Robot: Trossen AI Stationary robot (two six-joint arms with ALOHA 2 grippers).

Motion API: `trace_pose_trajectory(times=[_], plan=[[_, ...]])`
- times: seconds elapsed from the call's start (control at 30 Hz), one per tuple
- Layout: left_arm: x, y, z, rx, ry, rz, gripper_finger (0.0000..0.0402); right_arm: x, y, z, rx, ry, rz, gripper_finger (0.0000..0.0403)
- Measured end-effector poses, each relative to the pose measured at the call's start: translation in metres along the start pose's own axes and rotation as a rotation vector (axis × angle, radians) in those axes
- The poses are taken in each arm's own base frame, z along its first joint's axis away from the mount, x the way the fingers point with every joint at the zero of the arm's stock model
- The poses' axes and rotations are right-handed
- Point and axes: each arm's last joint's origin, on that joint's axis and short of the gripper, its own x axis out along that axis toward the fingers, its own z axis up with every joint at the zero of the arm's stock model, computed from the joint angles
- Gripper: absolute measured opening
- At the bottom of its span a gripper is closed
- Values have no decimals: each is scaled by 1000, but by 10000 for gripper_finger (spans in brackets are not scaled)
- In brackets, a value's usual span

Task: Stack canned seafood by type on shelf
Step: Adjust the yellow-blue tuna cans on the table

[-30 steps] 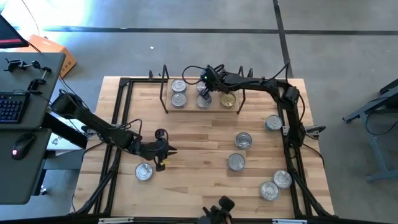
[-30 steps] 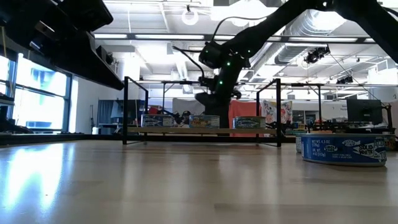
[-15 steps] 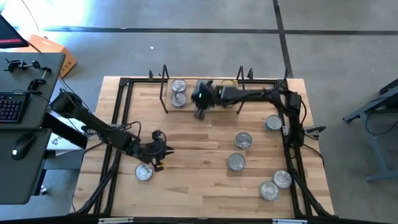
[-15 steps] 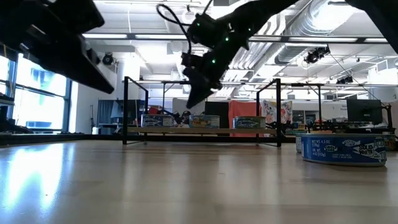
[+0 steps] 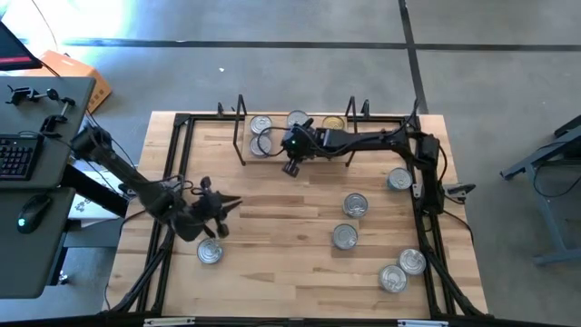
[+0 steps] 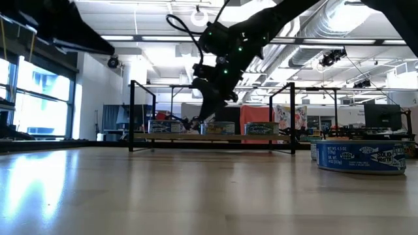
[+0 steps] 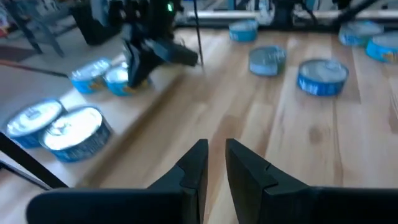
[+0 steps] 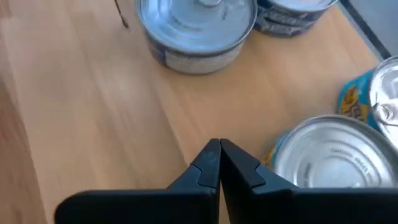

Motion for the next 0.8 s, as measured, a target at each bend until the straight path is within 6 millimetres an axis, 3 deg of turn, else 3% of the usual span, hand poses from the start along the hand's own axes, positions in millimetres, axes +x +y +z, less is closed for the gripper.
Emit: trace_pose_trajectory(times=[0.13,0.4,0.67,0.8], plan=[[-3,5,5,-16,-32,21,46,-1,-13,5,50,-8,-84,0],[-1,2,2,-6,-19,23,46,1,-40,-10,128,120,-182,0],[2,-1,-1,6,-7,24,46,0,-17,-8,98,109,-58,0],[2,-1,-1,6,-7,24,46,0,-9,-5,79,67,-85,0]])
